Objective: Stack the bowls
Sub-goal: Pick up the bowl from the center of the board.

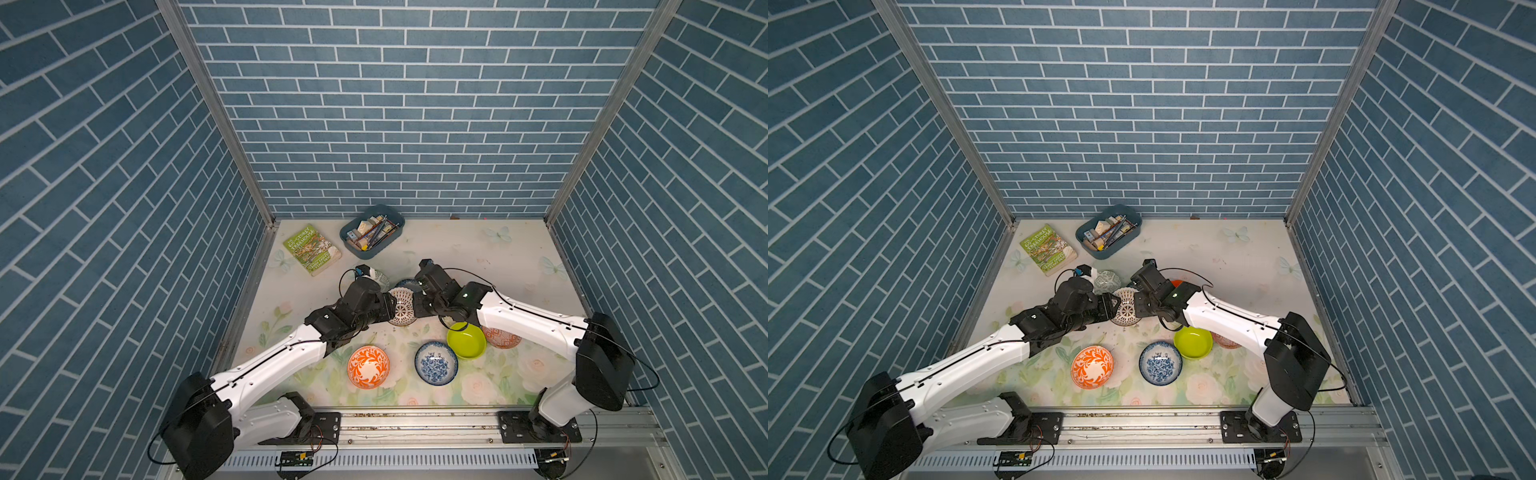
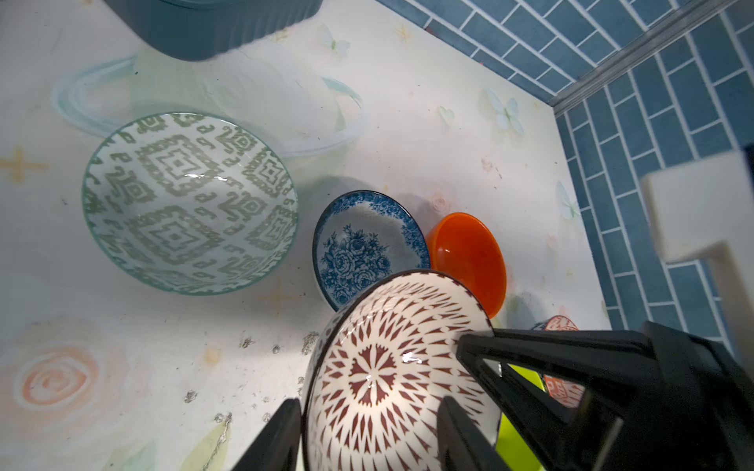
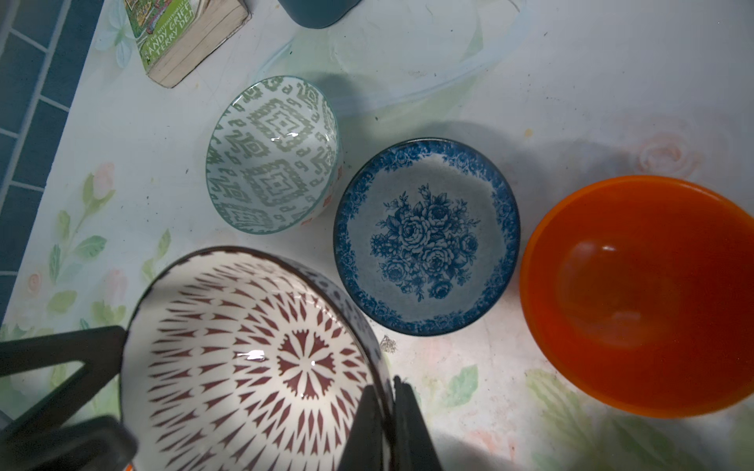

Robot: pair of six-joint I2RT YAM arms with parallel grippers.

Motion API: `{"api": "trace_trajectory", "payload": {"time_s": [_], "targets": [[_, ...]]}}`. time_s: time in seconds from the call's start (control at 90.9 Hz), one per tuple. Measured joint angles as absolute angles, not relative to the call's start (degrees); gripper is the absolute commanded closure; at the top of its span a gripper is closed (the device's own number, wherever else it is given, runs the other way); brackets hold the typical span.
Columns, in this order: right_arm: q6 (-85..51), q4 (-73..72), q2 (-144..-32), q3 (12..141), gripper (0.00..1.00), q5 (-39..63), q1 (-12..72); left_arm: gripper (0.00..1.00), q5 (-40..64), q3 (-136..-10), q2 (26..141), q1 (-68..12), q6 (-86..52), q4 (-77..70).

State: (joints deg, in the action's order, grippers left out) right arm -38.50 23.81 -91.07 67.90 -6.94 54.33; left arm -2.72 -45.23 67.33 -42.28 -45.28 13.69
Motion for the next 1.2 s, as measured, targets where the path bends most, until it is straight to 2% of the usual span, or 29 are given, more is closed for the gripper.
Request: {"api": "trace_trajectory", "payload": {"time_s": [0.429,0.583,0.814,0.913,0.957,0.99,1.045,1.122,1.199], "targets": [[-38.02,23.0,-91.07,68.73,1.0,-7.31,54.33,0.67,-7.94,-45.39,70.28,-43.92,-47.16,16.49],[-37.56,22.41,-91.07,68.73,1.0,-7.31,54.35,0.77,-9.28,-45.65,71.02,-44.01,-47.35,16.91],[-37.39,20.8,-91.07,68.62,1.0,-8.03,54.63,1.0,-13.32,-48.18,73.32,-43.7,-48.51,18.79],[-37.15,19.68,-91.07,68.27,1.0,-8.19,54.63,1.0,-14.22,-49.36,73.78,-43.83,-48.4,19.94],[-37.04,18.83,-91.07,67.99,0.87,-8.21,54.63,1.0,-14.76,-49.89,73.89,-43.81,-48.34,20.47],[-36.97,18.06,-91.07,67.7,0.71,-8.16,54.63,1.0,-15.09,-50.17,73.91,-43.79,-48.27,20.88],[-37.04,16.32,-91.07,67.16,0.5,-8.21,54.63,1.0,-15.38,-50.74,73.91,-43.79,-47.97,21.98],[-36.91,13.67,-90.78,66.0,0.33,-8.45,54.63,1.0,-15.27,-51.72,73.91,-43.75,-47.55,23.57],[-36.32,11.38,-89.58,63.9,0.21,-9.28,54.63,1.0,-14.72,-52.95,73.89,-42.65,-47.03,25.06]]}}
